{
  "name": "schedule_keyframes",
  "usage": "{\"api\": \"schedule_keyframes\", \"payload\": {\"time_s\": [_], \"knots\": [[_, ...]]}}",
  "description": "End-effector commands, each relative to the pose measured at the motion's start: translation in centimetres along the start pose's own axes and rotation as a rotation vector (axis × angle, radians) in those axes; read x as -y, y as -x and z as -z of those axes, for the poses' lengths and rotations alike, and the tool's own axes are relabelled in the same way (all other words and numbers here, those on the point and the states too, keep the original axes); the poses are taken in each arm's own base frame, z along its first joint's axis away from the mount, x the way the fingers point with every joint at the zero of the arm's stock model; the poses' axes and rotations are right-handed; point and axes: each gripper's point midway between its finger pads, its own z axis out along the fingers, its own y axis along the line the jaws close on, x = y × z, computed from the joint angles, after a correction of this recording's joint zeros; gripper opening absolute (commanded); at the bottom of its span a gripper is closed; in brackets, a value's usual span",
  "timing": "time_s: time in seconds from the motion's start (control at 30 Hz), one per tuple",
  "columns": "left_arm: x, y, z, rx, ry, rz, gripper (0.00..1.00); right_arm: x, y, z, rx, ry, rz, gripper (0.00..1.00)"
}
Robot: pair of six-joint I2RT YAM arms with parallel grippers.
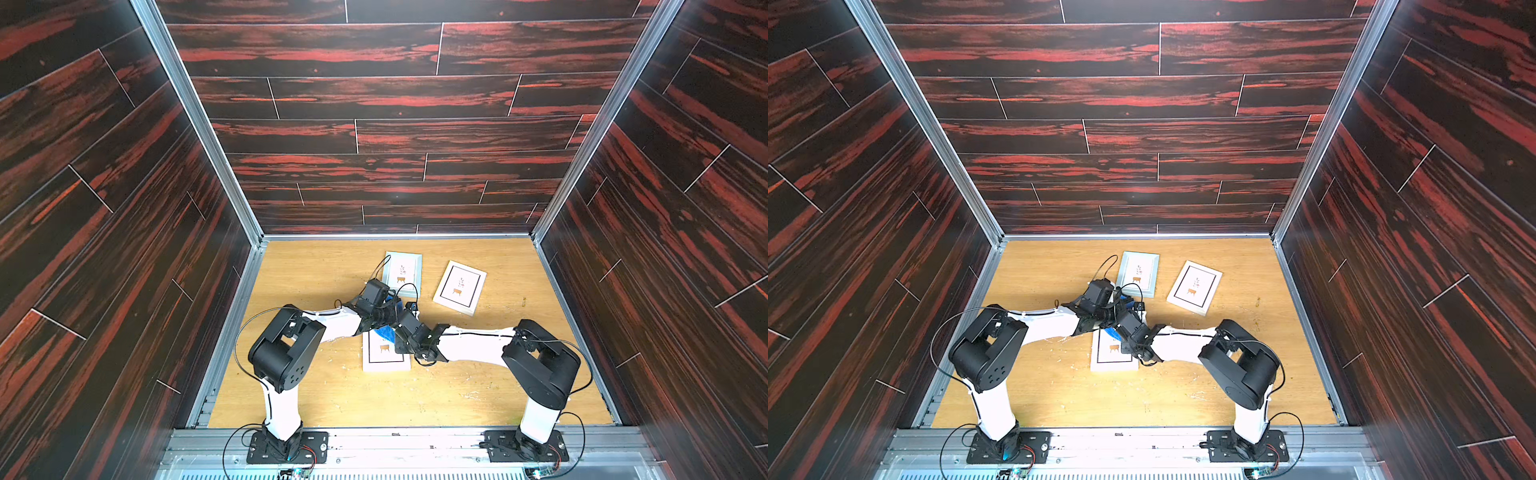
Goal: Wipe the picture frame with a cloth
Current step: Wipe the dirt from the picture frame.
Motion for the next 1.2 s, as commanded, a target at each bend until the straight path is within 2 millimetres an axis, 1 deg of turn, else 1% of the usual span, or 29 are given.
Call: {"api": "schedule_keyframes", "payload": {"time_s": [0.0, 0.07, 0.1, 0.13, 0.2, 0.23, 0.33, 0.4, 0.43, 0.5, 0.57, 0.63, 0.67, 0.73, 0.8, 0.97, 1.03, 1.1, 1.17], "knots": [[-5.6, -0.3, 2.7, -0.014, 0.133, 0.053, 0.00, 0.9, -1.8, -0.3, -0.059, -0.045, 0.033, 0.00], [-6.9, -0.2, 3.6, -0.008, 0.145, 0.064, 0.00, 1.0, -1.8, -0.4, -0.060, -0.046, 0.037, 0.00], [-6.6, 0.0, 4.1, -0.001, 0.138, 0.060, 0.00, 0.9, -1.7, -0.3, -0.059, -0.044, 0.036, 0.00], [-6.4, 0.0, 4.0, -0.006, 0.135, 0.053, 0.00, 0.9, -1.7, -0.4, -0.058, -0.044, 0.038, 0.00], [-4.7, -0.4, 3.3, -0.018, 0.106, 0.033, 0.00, 0.9, -1.8, -0.4, -0.061, -0.045, 0.038, 0.00], [-4.3, -0.8, 2.5, -0.033, 0.105, 0.025, 0.00, 0.9, -1.8, -0.4, -0.062, -0.044, 0.037, 0.00], [-1.5, -2.1, 0.3, -0.074, 0.054, 0.012, 0.00, 0.8, -1.8, -0.4, -0.060, -0.039, 0.032, 0.00], [-0.6, -2.6, -0.7, -0.093, 0.032, 0.012, 0.00, 0.8, -1.8, -0.4, -0.061, -0.040, 0.032, 0.00], [-0.4, -2.7, -0.9, -0.096, 0.032, 0.013, 0.00, 0.8, -1.9, -0.4, -0.062, -0.040, 0.030, 0.00], [-1.2, -2.6, -0.4, -0.086, 0.055, 0.015, 0.00, 0.9, -1.9, -0.4, -0.063, -0.045, 0.030, 0.00], [-3.1, -1.9, 1.0, -0.065, 0.094, 0.025, 0.00, 1.0, -1.9, -0.4, -0.062, -0.047, 0.030, 0.00], [-4.9, -1.0, 2.2, -0.042, 0.096, 0.063, 0.00, 1.1, -1.9, -0.3, -0.059, -0.048, 0.030, 0.00], [-5.5, -0.5, 2.7, -0.029, 0.099, 0.073, 0.00, 1.1, -1.8, -0.3, -0.058, -0.049, 0.031, 0.00], [-5.9, -0.2, 3.2, -0.034, 0.124, 0.050, 0.00, 1.1, -1.8, -0.3, -0.058, -0.048, 0.033, 0.00], [-5.2, -0.2, 2.9, -0.037, 0.113, 0.037, 0.00, 1.1, -1.9, -0.3, -0.059, -0.049, 0.037, 0.00], [-1.1, -1.6, 0.8, -0.080, 0.064, -0.016, 0.00, 1.1, -1.9, -0.3, -0.061, -0.049, 0.031, 0.00], [-0.8, -2.1, 0.5, -0.101, 0.056, -0.005, 0.00, 1.0, -1.9, -0.4, -0.060, -0.048, 0.030, 0.00], [-1.6, -2.1, 1.5, -0.100, 0.083, 0.007, 0.00, 1.1, -1.9, -0.4, -0.060, -0.050, 0.027, 0.00], [-2.3, -1.9, 4.0, -0.090, 0.137, -0.029, 0.00, 1.1, -1.9, -0.4, -0.060, -0.050, 0.028, 0.00]]}}
